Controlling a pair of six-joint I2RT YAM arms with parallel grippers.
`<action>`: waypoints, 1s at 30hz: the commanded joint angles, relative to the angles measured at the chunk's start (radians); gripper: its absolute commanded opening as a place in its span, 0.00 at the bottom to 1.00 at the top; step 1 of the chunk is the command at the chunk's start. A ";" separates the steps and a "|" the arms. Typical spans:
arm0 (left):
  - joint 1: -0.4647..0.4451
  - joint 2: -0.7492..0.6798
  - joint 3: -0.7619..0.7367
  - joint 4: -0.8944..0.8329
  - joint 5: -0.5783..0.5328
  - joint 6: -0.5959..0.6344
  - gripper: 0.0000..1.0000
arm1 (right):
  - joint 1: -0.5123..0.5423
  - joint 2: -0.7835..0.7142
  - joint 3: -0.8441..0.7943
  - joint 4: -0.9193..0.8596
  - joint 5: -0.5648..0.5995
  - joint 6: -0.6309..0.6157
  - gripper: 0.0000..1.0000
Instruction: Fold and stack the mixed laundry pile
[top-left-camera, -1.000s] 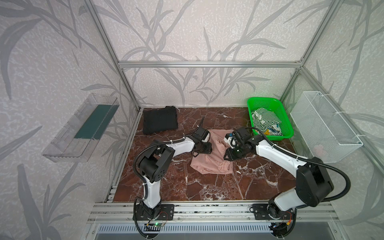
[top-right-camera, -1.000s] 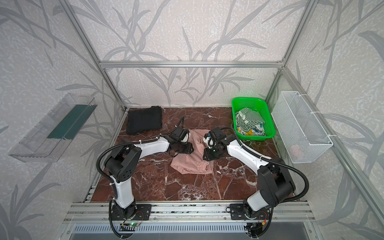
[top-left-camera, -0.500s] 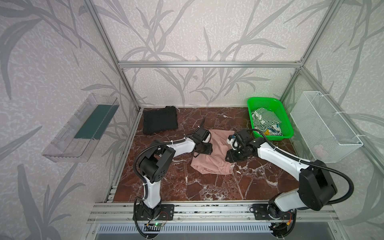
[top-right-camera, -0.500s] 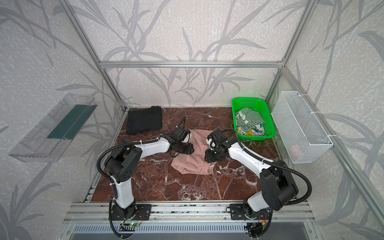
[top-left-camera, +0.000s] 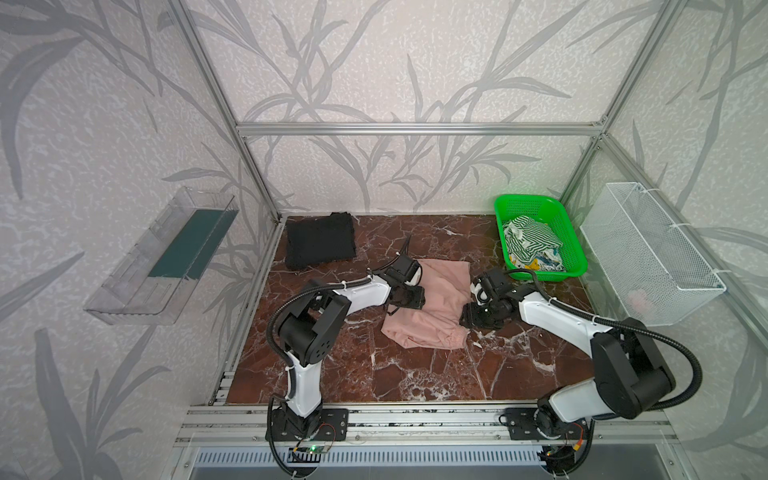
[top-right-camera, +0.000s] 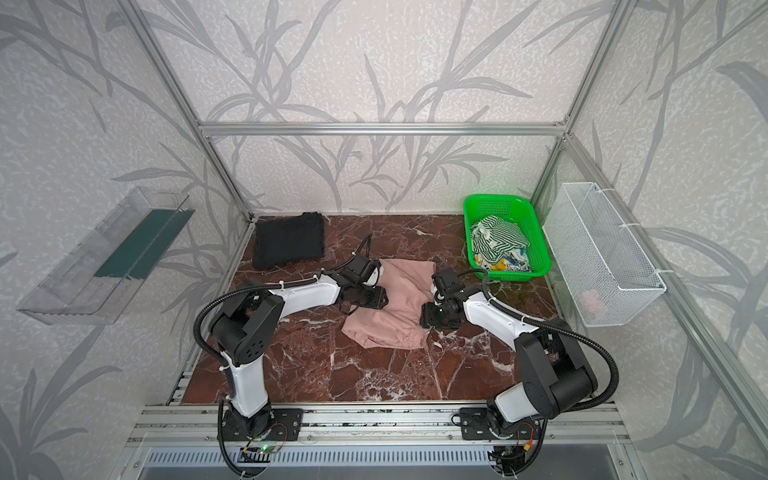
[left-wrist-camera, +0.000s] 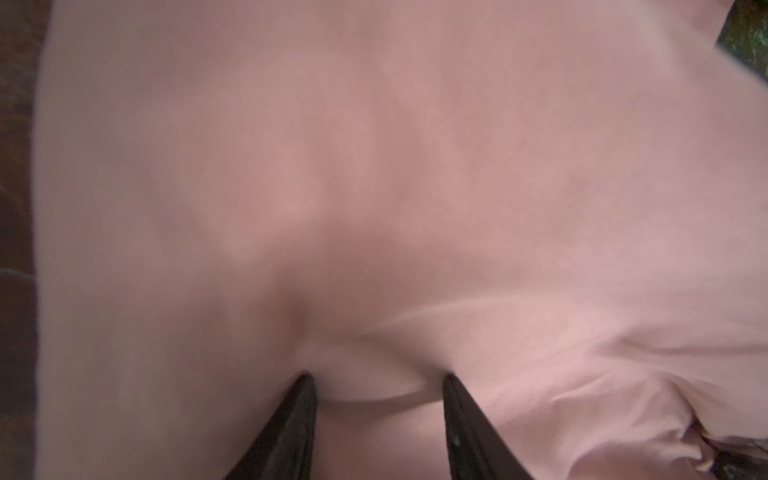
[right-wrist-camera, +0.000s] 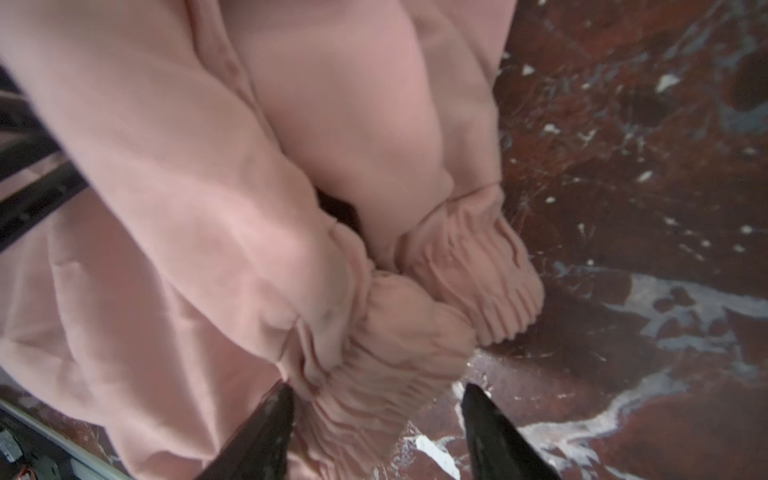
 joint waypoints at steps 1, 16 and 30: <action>-0.013 0.025 -0.030 -0.063 0.000 0.000 0.49 | -0.009 0.007 -0.023 0.047 -0.017 0.029 0.69; -0.012 0.044 -0.019 -0.063 0.008 -0.001 0.49 | -0.067 0.079 -0.153 0.312 -0.236 0.199 0.72; -0.012 0.047 -0.010 -0.080 0.000 0.008 0.49 | -0.074 0.017 -0.167 0.368 -0.199 0.216 0.41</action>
